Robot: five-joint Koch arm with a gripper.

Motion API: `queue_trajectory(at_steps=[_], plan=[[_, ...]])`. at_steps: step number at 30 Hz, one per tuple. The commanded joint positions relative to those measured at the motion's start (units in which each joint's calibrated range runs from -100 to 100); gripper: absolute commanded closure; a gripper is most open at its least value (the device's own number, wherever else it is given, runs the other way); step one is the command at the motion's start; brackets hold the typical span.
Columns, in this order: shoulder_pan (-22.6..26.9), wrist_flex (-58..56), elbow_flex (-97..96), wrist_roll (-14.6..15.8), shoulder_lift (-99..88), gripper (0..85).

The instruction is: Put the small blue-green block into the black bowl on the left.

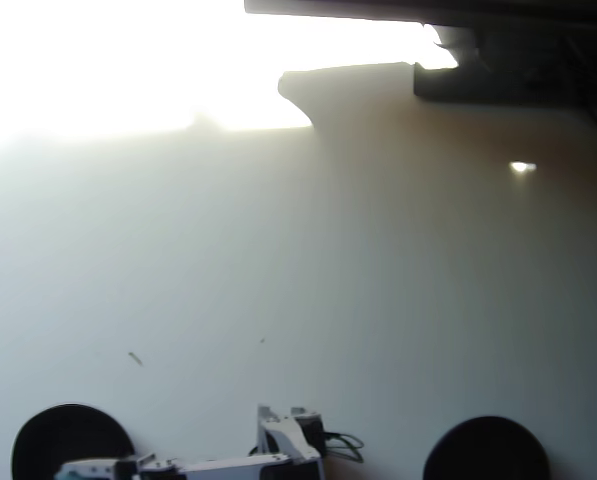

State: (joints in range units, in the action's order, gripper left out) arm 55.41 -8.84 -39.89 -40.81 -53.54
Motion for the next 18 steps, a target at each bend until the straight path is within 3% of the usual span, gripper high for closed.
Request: queue_trajectory(at_steps=[1,5,8,18], plan=[[-0.39,0.21,5.69,0.00,-1.15,82.4],[-0.44,0.45,5.69,-0.68,-0.40,82.1],[-0.49,0.37,5.42,-1.81,0.03,62.8],[-0.78,-0.44,5.32,-1.51,-0.94,56.0]])
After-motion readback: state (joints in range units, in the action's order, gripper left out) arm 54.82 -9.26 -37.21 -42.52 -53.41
